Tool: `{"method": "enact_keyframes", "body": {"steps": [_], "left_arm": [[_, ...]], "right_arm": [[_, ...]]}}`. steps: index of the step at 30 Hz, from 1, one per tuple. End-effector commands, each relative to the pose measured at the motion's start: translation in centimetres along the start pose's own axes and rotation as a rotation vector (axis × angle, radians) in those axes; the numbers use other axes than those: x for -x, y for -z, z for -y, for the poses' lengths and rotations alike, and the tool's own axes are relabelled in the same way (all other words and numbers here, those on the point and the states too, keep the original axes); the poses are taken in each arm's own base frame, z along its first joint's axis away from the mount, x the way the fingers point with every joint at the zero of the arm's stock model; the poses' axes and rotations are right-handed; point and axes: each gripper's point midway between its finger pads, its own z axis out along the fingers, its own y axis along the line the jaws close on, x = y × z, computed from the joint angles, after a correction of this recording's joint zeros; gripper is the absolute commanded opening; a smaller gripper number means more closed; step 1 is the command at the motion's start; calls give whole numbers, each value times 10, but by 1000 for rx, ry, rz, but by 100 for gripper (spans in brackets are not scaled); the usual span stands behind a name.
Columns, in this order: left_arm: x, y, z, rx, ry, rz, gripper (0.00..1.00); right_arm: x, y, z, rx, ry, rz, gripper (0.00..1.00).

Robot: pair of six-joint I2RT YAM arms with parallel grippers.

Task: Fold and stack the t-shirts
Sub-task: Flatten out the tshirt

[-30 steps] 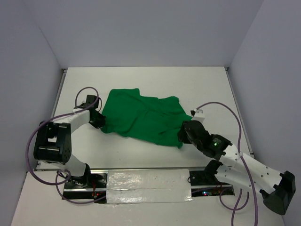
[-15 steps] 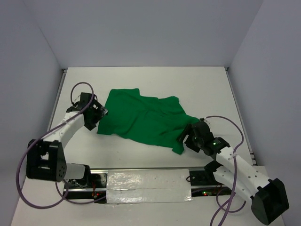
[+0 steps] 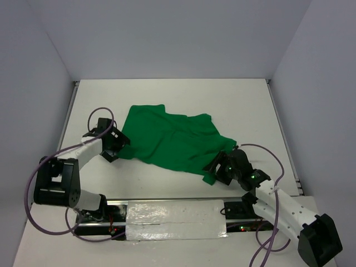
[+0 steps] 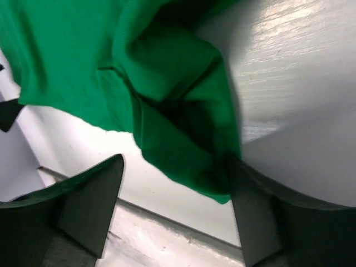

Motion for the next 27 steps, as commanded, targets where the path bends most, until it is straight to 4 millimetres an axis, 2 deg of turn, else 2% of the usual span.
{"method": "enact_keyframes", "body": {"steps": [1,3,4,5,6,7,8,9,10,11,13,14,16,17,19,20,22,23,25,26,27], "left_arm": [[-11,-27,-6,27,33,-48,95],[-9,-34,-5,51,39,-52,86],[-11,-40,-11,79,42,-55,79],[-11,-42,-11,85,44,-52,65],[-11,-43,-12,90,49,-51,58],[-12,-45,-15,98,50,-50,50],[-12,-45,-17,105,52,-47,30],[-13,-45,-17,106,49,-49,19],[-13,-45,-17,103,46,-50,7],[-12,-44,-16,101,45,-48,0],[-9,-37,-13,86,40,-35,0],[-4,-33,-7,69,39,-22,0],[8,-18,8,23,22,9,0],[23,-5,28,-26,10,45,0],[40,25,48,-76,-5,82,0],[60,52,77,-153,-20,134,0],[79,99,101,-242,-35,197,0],[100,140,128,-335,-53,268,0],[115,196,144,-433,-66,345,0],[129,239,161,-516,-80,418,0],[131,268,165,-574,-91,454,0]], "right_arm": [[4,-8,24,-89,-4,43,77],[7,-11,28,-117,4,53,70],[10,-13,30,-132,7,68,58],[12,-16,31,-139,11,69,51],[15,-16,29,-143,18,79,42],[21,-17,29,-155,24,103,25],[22,-18,30,-173,28,102,18],[27,-18,25,-171,37,112,11],[31,-18,24,-178,45,125,0],[33,-17,25,-192,48,127,0],[46,-12,12,-188,76,168,0],[60,-6,-6,-159,106,203,0],[83,10,-23,-153,134,264,0],[111,29,-55,-111,185,349,0],[141,57,-79,-113,217,440,0],[170,92,-117,-61,256,547,0],[195,130,-146,-38,281,641,0],[215,174,-181,24,311,745,0],[228,213,-209,69,332,823,0],[236,255,-236,140,357,901,0],[237,272,-246,171,368,928,0]]}}
